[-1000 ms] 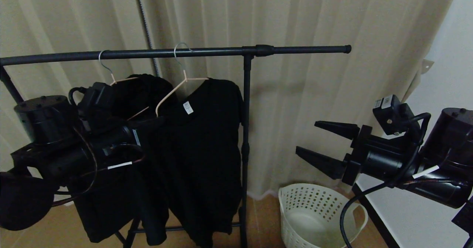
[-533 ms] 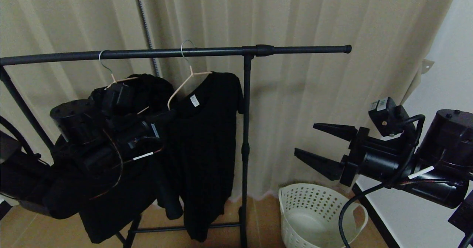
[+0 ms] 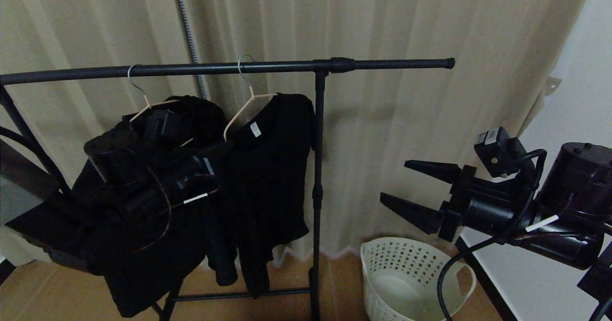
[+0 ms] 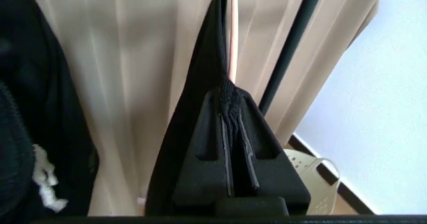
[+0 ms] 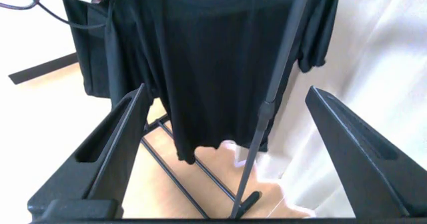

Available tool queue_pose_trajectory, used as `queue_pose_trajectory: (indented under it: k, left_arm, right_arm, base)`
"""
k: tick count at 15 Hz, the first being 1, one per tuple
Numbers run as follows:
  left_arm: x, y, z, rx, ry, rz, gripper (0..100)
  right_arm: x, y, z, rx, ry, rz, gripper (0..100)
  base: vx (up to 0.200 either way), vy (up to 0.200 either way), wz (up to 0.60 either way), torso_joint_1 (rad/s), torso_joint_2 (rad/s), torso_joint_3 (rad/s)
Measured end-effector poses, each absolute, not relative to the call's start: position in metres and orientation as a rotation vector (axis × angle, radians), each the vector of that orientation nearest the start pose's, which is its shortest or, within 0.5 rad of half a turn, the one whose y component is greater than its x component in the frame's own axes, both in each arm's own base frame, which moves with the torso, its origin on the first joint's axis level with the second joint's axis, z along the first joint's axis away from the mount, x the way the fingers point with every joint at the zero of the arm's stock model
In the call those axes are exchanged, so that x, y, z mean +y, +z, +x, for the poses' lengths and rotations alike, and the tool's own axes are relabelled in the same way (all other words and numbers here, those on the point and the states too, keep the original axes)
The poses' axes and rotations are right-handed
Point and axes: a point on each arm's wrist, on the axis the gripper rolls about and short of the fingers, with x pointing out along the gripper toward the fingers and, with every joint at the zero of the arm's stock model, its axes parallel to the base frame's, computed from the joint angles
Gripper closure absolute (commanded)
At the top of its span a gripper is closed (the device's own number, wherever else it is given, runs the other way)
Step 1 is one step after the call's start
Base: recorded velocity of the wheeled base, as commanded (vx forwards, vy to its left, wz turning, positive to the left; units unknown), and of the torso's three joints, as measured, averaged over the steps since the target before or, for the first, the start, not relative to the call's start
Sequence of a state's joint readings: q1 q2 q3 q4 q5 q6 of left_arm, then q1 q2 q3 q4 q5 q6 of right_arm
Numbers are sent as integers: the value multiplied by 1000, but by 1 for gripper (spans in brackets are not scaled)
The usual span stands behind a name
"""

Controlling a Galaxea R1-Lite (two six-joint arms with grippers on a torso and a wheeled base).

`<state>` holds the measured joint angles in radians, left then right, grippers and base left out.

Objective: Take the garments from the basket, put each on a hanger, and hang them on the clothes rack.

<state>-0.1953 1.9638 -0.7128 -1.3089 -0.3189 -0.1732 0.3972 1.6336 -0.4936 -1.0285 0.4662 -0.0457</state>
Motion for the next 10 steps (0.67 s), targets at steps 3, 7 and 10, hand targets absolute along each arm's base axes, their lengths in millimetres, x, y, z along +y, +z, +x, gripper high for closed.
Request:
queue_pose_trajectory:
  k: [3,7,10]
  left_arm:
    - [-74,142,336,-22,-520,-187,100]
    - [-74,138,337,-10,-517,-188,100]
    - [-75,134,338,2,-518,-188,100]
  right_arm:
    - [110,161,236,95,865,-40,0]
    - [110,161,236,94,865,-40,0]
    - [110,161,235,95,865,-40,0]
  base:
    - [0,0,0,0,0,0]
    - [0,0,0,0,0,0]
    - [0,0,0,0,0,0]
